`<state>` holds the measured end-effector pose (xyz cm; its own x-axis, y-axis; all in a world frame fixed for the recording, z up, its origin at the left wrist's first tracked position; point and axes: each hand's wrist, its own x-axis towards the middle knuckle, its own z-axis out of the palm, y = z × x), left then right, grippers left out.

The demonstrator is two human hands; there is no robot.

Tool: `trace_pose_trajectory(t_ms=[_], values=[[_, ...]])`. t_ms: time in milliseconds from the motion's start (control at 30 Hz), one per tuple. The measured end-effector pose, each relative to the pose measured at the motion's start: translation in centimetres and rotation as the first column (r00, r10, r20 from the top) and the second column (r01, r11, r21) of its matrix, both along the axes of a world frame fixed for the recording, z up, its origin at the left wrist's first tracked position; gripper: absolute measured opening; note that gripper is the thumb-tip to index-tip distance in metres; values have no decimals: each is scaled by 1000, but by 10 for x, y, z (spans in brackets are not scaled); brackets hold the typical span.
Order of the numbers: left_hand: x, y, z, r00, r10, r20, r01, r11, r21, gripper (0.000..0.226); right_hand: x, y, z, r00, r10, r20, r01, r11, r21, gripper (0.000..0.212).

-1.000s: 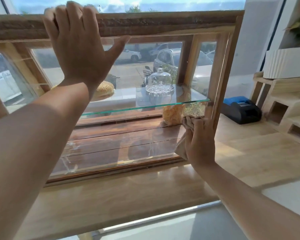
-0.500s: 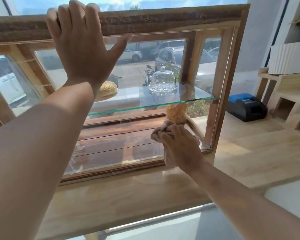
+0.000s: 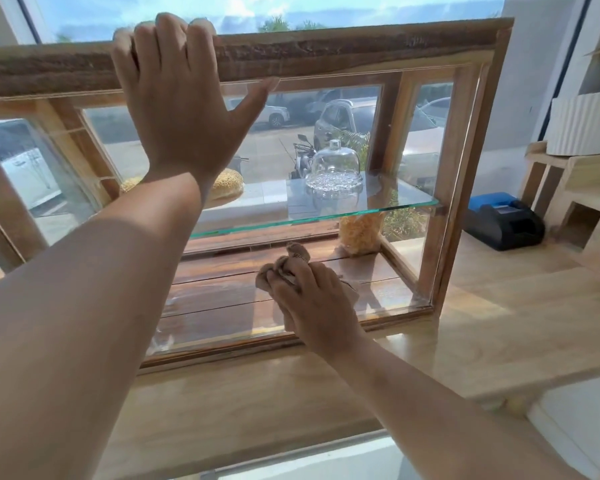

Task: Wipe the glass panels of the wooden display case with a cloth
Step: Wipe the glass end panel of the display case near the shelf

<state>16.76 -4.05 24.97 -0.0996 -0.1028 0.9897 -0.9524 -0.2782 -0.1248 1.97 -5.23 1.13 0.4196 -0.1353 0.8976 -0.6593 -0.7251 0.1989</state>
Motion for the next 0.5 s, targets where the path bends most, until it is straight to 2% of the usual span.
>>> trace_pose_trajectory(t_ms=[67,133,267,400,500], values=[[0,0,0,1000,10,-2,-10,1000,8,82,-35,-13,-7,985,-33,-171,19,997,-79,38],[0,-1,0,1000,8,-9,-7,1000,14,82,-82,-30,-8,970,-97,-222,72,990,-121,43],[0,-3,-1,1000,8,3,-8,1000,-28,82,-129,-45,15,978,-177,-107,166,981,-101,39],[1,-4,-1,1000,-4,17,5,999,-54,80,-72,-39,36,994,-101,43,107,985,-138,45],[2,-4,-2,1000,-19,18,20,998,-54,80,-34,-32,24,1000,-11,-5,9,978,-209,34]])
